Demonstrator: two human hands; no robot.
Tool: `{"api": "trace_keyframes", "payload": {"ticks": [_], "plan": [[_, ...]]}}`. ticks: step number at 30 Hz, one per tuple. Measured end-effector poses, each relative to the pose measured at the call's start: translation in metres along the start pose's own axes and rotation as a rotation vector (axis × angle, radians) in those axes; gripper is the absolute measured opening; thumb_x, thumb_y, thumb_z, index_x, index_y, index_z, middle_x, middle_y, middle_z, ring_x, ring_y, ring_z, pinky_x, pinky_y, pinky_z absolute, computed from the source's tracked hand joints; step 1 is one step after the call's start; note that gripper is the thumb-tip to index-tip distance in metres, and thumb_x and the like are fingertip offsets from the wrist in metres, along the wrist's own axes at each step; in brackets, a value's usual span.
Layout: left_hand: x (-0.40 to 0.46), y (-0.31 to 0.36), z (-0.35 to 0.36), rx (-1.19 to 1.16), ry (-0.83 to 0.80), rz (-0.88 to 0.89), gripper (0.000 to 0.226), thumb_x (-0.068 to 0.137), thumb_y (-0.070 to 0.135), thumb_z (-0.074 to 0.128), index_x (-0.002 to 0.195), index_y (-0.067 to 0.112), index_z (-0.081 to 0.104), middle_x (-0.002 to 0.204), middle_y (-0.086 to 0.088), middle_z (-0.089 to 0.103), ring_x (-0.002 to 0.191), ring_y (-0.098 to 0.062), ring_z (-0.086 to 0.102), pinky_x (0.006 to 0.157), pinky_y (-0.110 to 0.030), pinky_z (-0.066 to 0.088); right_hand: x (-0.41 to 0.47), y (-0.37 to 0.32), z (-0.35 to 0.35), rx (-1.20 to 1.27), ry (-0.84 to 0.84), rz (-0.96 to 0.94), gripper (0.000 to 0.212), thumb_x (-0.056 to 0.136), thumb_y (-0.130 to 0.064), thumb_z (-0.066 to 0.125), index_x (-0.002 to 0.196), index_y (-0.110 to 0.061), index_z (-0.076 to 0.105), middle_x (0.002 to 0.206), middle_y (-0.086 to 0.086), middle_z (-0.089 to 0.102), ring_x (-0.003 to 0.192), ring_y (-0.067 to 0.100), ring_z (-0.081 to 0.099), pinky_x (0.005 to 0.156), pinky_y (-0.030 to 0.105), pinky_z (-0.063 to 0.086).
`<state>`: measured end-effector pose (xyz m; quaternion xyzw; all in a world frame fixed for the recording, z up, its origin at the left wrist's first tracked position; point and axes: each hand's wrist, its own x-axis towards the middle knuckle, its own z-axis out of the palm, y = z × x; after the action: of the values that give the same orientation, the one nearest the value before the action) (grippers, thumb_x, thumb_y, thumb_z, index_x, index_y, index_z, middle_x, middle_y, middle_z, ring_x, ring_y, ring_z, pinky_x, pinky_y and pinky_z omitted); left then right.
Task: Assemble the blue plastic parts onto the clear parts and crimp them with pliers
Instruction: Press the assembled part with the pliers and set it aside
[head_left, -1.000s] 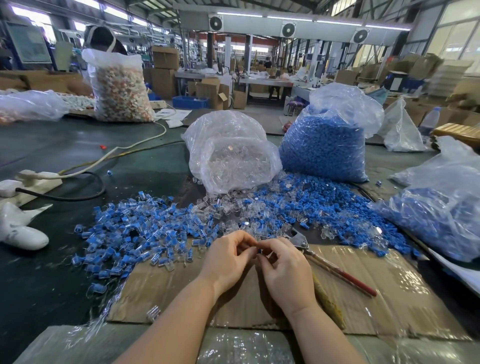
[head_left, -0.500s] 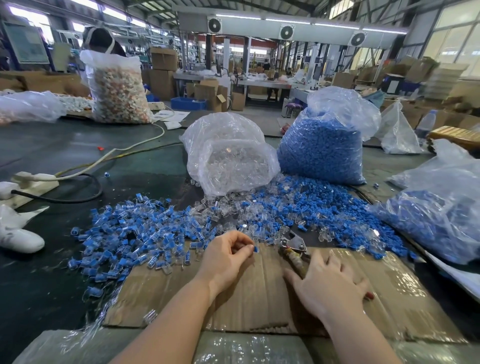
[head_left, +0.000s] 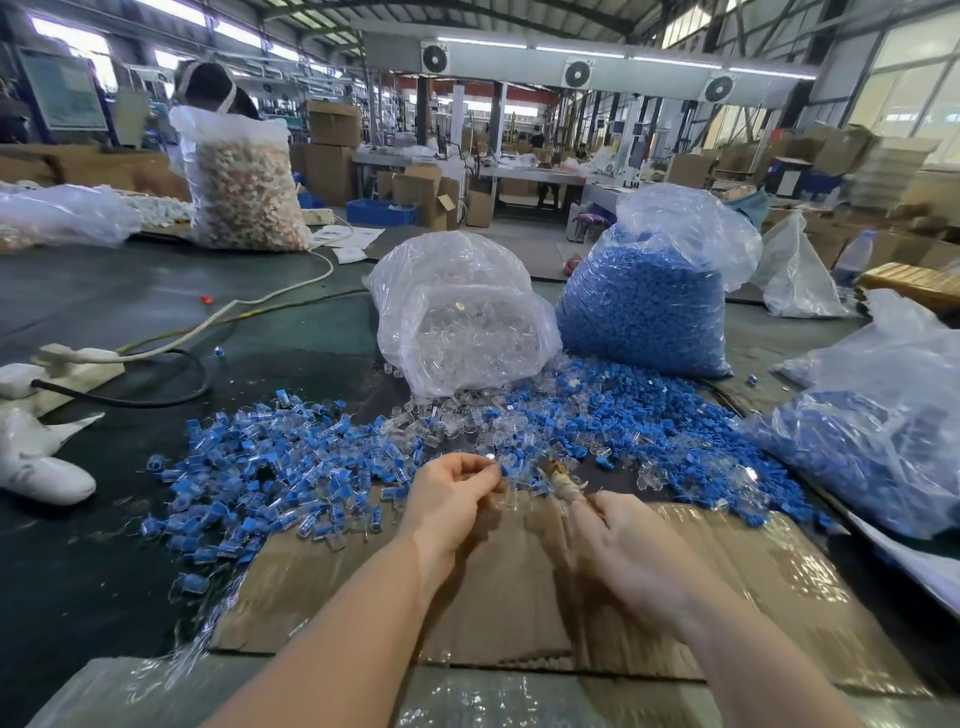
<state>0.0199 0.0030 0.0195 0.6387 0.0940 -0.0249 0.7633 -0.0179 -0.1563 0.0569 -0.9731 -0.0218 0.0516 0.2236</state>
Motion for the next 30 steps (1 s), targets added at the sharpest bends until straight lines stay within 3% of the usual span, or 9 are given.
{"api": "trace_keyframes", "payload": {"ticks": [3, 5, 7, 10, 19, 21, 23, 25, 30], "plan": [[0.002, 0.004, 0.002, -0.036, 0.025, -0.035, 0.005, 0.087, 0.006, 0.061, 0.087, 0.007, 0.066, 0.067, -0.004, 0.069, 0.049, -0.009, 0.06, 0.045, -0.023, 0.049, -0.006, -0.013, -0.012, 0.315, -0.127, 0.042, 0.036, 0.099, -0.035, 0.039, 0.072, -0.012, 0.048, 0.062, -0.004, 0.049, 0.052, 0.009, 0.041, 0.046, 0.022, 0.031], [0.003, 0.006, 0.002, -0.035, 0.044, -0.048, 0.005, 0.086, 0.006, 0.062, 0.086, 0.008, 0.067, 0.06, 0.0, 0.068, 0.046, -0.006, 0.059, 0.041, -0.019, 0.047, -0.01, -0.018, -0.017, 0.398, -0.194, 0.1, 0.042, 0.097, -0.042, 0.039, 0.089, -0.004, 0.055, 0.076, 0.005, 0.064, 0.054, 0.012, 0.048, 0.042, 0.018, 0.035], [0.003, 0.006, 0.003, -0.019, 0.066, -0.052, 0.006, 0.086, 0.007, 0.063, 0.083, 0.009, 0.067, 0.057, 0.001, 0.067, 0.045, -0.004, 0.059, 0.041, -0.017, 0.045, -0.011, -0.02, -0.019, 0.483, -0.231, 0.143, 0.043, 0.095, -0.046, 0.041, 0.106, -0.006, 0.052, 0.104, 0.016, 0.068, 0.07, 0.021, 0.063, 0.055, 0.013, 0.048], [0.003, 0.007, 0.004, -0.004, 0.108, -0.036, 0.01, 0.086, 0.005, 0.063, 0.077, 0.009, 0.067, 0.057, 0.0, 0.065, 0.042, -0.001, 0.057, 0.04, -0.016, 0.042, -0.008, -0.017, -0.019, 0.543, -0.313, 0.103, 0.031, 0.092, -0.029, 0.054, 0.101, -0.001, 0.055, 0.097, 0.021, 0.068, 0.08, 0.029, 0.066, 0.086, 0.046, 0.052], [0.002, 0.012, 0.006, 0.092, 0.149, -0.024, 0.008, 0.086, 0.009, 0.064, 0.079, 0.01, 0.067, 0.063, -0.003, 0.063, 0.051, -0.009, 0.054, 0.045, -0.018, 0.043, -0.008, -0.016, -0.02, 0.516, -0.408, 0.111, 0.024, 0.074, -0.004, 0.052, 0.097, -0.005, 0.054, 0.088, 0.018, 0.063, 0.083, 0.03, 0.065, 0.087, 0.059, 0.048], [0.002, 0.013, 0.007, 0.106, 0.155, -0.017, 0.008, 0.086, 0.009, 0.064, 0.079, 0.01, 0.066, 0.063, -0.003, 0.062, 0.052, -0.009, 0.053, 0.045, -0.018, 0.042, -0.006, -0.015, -0.017, 0.518, -0.392, 0.087, 0.017, 0.077, -0.002, 0.05, 0.094, -0.004, 0.055, 0.082, 0.015, 0.059, 0.075, 0.025, 0.06, 0.083, 0.054, 0.05], [0.002, 0.013, 0.007, 0.107, 0.157, -0.007, 0.007, 0.086, 0.006, 0.063, 0.08, 0.009, 0.066, 0.064, -0.003, 0.06, 0.053, -0.009, 0.051, 0.043, -0.015, 0.04, -0.006, -0.015, -0.016, 0.494, -0.352, 0.078, 0.01, 0.081, -0.002, 0.048, 0.087, -0.008, 0.053, 0.076, 0.01, 0.056, 0.065, 0.02, 0.057, 0.063, 0.035, 0.055], [0.001, 0.013, 0.008, 0.103, 0.16, -0.001, 0.005, 0.086, 0.005, 0.063, 0.083, 0.008, 0.066, 0.065, -0.003, 0.06, 0.055, -0.009, 0.051, 0.043, -0.014, 0.04, -0.008, -0.016, -0.017, 0.456, -0.328, 0.073, 0.012, 0.084, -0.002, 0.046, 0.079, -0.013, 0.05, 0.07, 0.007, 0.055, 0.053, 0.016, 0.054, 0.04, 0.017, 0.041], [0.0, 0.013, 0.009, 0.1, 0.162, -0.013, 0.006, 0.086, 0.006, 0.063, 0.082, 0.01, 0.066, 0.073, -0.006, 0.064, 0.063, -0.012, 0.055, 0.054, -0.02, 0.045, -0.007, -0.017, -0.015, 0.357, -0.292, 0.035, 0.014, 0.087, -0.004, 0.045, 0.078, -0.014, 0.047, 0.067, 0.003, 0.053, 0.057, 0.015, 0.051, 0.05, 0.023, 0.041]]}}
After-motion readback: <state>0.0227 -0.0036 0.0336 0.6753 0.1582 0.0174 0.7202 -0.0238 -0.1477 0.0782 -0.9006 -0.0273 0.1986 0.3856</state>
